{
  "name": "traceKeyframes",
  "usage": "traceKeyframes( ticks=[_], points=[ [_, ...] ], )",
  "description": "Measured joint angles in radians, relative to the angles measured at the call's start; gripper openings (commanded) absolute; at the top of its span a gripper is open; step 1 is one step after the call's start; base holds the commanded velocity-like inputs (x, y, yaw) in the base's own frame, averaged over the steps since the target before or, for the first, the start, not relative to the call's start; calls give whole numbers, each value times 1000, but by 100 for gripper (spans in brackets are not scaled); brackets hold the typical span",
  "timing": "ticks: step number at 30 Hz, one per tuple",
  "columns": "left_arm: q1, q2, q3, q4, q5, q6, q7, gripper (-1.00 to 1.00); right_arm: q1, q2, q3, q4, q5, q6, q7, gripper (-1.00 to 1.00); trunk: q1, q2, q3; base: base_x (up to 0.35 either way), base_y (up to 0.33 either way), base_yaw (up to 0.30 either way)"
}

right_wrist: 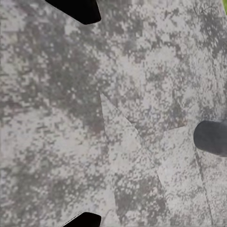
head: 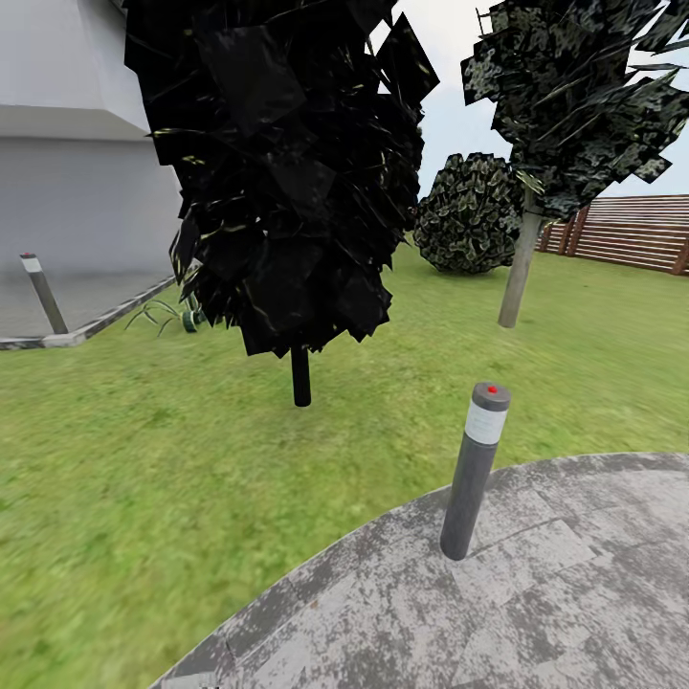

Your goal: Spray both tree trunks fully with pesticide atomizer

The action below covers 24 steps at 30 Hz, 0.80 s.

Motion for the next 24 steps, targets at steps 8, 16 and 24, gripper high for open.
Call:
traceKeyframes(
  ticks=[8, 16, 24],
  points=[
    [-179, 2, -3, -33, -7, 33, -3, 100, -155, 50, 127, -245, 85, 106, 3, 100, 0, 0, 0, 0, 0, 0],
    [-195, 6, -7, -33, -9, 40, -4, 100, -192, 52, 188, -330, 95, 206, 46, 100, 0, 0, 0, 0, 0, 0],
    [-192, 5, -11, -33, -10, 36, -4, 100, -193, 36, 184, -470, 97, 212, 237, 100, 0, 0, 0, 0, 0, 0]
  ],
)
